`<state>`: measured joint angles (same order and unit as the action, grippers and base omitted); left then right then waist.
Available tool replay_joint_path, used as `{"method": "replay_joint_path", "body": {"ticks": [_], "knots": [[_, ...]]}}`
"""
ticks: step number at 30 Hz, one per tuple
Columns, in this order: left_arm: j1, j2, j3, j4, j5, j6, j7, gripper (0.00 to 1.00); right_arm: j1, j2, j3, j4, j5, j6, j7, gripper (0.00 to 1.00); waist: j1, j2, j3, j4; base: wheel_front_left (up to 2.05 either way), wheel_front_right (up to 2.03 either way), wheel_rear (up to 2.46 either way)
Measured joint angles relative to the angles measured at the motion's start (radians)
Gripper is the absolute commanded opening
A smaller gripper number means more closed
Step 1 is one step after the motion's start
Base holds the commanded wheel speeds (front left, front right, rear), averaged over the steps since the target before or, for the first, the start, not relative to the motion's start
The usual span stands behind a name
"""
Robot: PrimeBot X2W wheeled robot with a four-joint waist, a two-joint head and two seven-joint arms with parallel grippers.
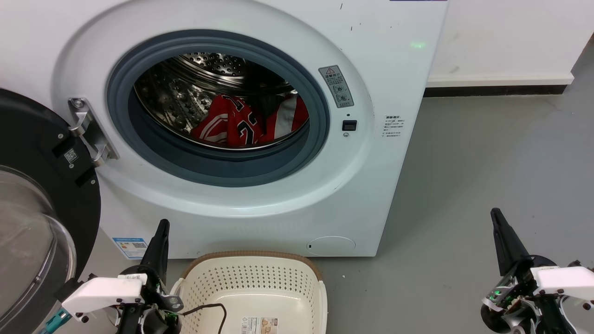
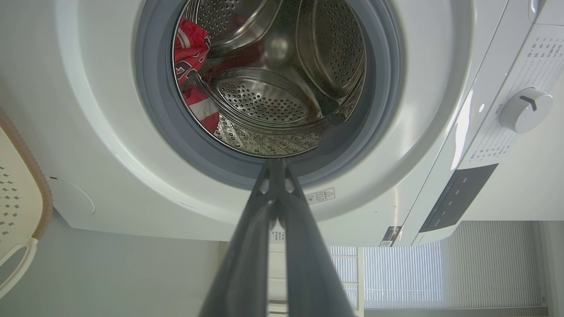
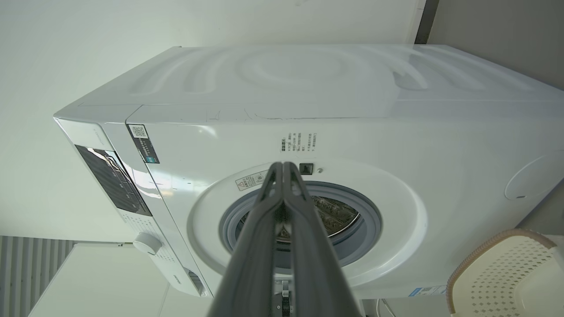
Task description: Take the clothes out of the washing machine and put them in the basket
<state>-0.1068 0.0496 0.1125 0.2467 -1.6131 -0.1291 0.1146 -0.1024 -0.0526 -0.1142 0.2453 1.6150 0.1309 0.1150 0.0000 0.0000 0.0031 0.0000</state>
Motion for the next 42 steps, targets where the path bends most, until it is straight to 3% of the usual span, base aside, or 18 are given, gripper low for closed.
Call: {"method": "replay_joint_path", "body": {"ticks": [30,31,42], "knots": [[0.000,0.000,0.000,0.002,0.000,0.000,0.000,0.00,0.000,0.000,0.000,0.001,0.000,0.000,0.000,0.00,0.0000,0.0000,0.000,0.000,0.00,0.00,0.00],[0.003,-0.001,-0.001,0.008,0.000,0.001,0.000,1.00,0.004,0.000,0.001,0.008,0.000,0.000,0.000,1.00,0.0000,0.0000,0.000,0.000,0.00,0.00,0.00],[0.043,-0.004,-0.005,0.020,0.011,0.002,-0.040,1.00,0.041,0.001,0.014,0.032,-0.022,0.000,-0.039,1.00,0.0000,0.0000,0.001,-0.001,0.00,0.00,0.00]]}}
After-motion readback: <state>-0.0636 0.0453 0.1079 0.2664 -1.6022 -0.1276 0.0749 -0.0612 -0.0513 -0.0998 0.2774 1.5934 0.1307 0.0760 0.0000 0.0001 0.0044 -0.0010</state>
